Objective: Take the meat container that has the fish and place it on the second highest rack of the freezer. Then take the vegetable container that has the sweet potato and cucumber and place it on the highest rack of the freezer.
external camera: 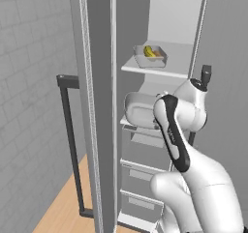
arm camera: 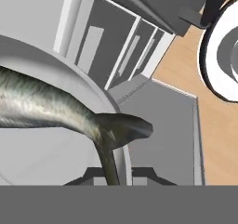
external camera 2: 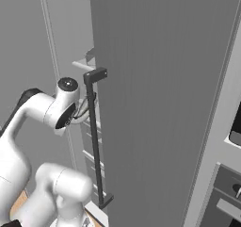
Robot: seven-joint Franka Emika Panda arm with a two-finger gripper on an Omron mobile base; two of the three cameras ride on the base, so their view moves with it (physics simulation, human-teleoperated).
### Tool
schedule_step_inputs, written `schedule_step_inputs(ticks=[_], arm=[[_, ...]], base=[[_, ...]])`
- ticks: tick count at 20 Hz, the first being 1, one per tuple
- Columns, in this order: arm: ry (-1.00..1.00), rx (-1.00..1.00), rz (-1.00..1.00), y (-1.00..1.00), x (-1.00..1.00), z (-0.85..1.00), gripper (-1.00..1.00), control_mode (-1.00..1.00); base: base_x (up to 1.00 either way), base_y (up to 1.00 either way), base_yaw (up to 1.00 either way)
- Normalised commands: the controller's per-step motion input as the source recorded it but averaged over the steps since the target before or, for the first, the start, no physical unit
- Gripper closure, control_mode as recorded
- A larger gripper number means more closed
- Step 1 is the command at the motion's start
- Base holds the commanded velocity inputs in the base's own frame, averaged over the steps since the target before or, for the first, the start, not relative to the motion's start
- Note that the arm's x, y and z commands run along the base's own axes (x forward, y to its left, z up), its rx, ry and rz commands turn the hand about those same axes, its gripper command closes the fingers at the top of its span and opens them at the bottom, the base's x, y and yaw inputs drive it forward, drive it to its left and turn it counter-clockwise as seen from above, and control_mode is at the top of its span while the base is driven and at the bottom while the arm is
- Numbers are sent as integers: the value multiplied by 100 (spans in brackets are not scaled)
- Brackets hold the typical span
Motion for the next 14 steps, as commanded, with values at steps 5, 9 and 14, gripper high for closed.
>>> schedule_step_inputs(ticks=[5,9,14], arm=[[5,0,-20,-17,91,-35,100,-100],[2,0,-15,-35,80,-40,100,-100],[0,0,-9,-40,81,-48,100,-100]], base=[[0,0,0],[0,0,0],[0,0,0]])
